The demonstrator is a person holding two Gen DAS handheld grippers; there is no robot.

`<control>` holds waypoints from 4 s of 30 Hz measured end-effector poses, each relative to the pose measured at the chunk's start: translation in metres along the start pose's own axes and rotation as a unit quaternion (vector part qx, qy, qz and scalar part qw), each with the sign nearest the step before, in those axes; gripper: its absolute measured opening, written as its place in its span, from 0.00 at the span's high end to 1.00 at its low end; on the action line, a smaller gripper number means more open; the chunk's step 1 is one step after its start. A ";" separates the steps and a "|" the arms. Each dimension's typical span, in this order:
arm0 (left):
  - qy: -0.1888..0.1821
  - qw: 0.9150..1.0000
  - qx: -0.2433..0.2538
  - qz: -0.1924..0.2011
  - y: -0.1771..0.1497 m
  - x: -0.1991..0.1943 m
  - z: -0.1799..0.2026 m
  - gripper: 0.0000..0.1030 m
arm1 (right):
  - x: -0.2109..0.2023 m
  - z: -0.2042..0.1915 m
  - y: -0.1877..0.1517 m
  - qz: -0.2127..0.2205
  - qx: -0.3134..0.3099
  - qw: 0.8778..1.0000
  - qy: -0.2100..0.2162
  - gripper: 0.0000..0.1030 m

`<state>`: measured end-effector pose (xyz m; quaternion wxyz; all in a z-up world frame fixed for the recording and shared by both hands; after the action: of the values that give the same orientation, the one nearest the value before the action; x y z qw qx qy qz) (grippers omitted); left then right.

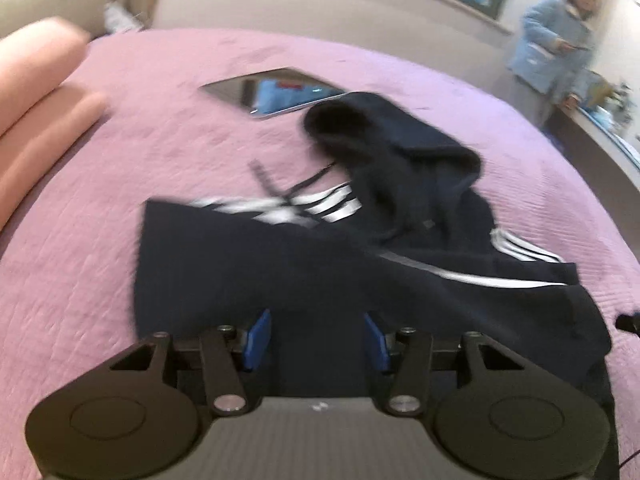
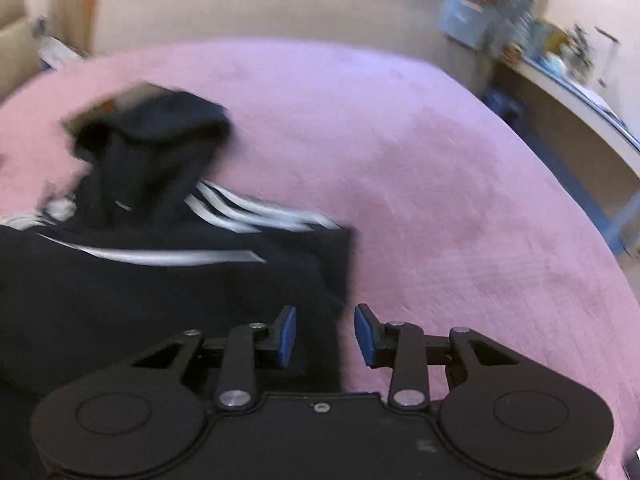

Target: Fold large clothes

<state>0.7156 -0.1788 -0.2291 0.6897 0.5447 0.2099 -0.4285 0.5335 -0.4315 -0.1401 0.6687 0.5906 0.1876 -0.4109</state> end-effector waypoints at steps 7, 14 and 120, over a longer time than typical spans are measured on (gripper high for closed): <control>-0.003 0.998 0.048 -0.031 -0.017 0.065 0.022 0.57 | 0.076 -0.083 0.007 -0.007 -0.050 0.991 0.126 0.89; 0.099 0.994 0.022 0.036 0.000 0.042 -0.036 0.79 | 0.084 0.001 -0.012 -0.023 0.028 0.999 0.039 1.00; -0.202 0.952 0.211 0.092 0.117 -0.054 0.074 0.95 | -0.050 -0.057 0.139 0.253 -0.254 0.919 0.166 0.94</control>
<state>0.7687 -0.2238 -0.0982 0.6238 0.5966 -0.0798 -0.4985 0.6249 -0.3661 -0.0282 0.8373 0.4882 0.2383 -0.0624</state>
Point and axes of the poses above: each gripper's, at about its wrist camera, not at the fingertips, and x roughly the way its jaws point, z to its right, y to its top, the point moved 9 cm from there along x, roughly the way its jaws point, and after that the axes turned 12 degrees about -x, right-handed, at the moved point
